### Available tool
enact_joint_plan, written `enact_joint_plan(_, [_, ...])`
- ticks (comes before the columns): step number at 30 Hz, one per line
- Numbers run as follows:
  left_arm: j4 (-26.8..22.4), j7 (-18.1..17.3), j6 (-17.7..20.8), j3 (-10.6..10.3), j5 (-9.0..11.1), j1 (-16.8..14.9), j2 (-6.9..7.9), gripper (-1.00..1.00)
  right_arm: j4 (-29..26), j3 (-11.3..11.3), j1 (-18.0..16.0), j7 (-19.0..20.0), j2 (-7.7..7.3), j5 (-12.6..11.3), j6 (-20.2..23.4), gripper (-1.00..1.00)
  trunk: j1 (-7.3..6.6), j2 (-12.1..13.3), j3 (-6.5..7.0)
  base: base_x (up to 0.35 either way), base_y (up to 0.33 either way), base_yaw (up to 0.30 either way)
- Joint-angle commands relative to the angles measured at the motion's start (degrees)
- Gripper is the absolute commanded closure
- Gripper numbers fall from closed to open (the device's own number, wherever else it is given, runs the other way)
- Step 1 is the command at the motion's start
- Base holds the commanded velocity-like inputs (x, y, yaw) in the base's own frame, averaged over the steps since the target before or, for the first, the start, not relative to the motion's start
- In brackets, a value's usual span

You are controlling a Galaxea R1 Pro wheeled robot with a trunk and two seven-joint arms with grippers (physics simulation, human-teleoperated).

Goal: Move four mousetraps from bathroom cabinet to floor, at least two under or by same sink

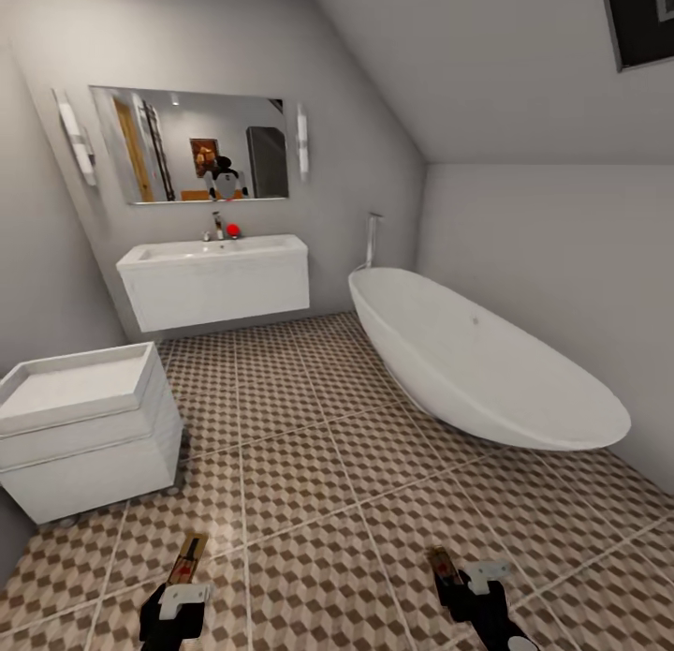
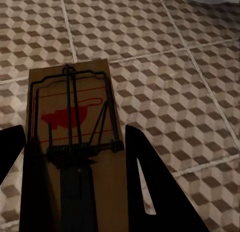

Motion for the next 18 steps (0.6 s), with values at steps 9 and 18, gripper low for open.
enact_joint_plan(9, [0.15,0.70,-0.18,-0.47,-0.31,-0.06,-0.05,1.00,0.00,0.03,-0.04,0.03,-0.13,0.19,-0.17,1.00,0.03,-0.03,-0.05,0.290,0.000,0.248])
enact_joint_plan(18, [0.15,0.70,-0.19,-0.47,-0.31,-0.07,-0.07,1.00,0.00,0.02,-0.05,0.01,-0.11,0.21,-0.17,1.00,0.03,-0.03,-0.05,0.293,0.000,0.077])
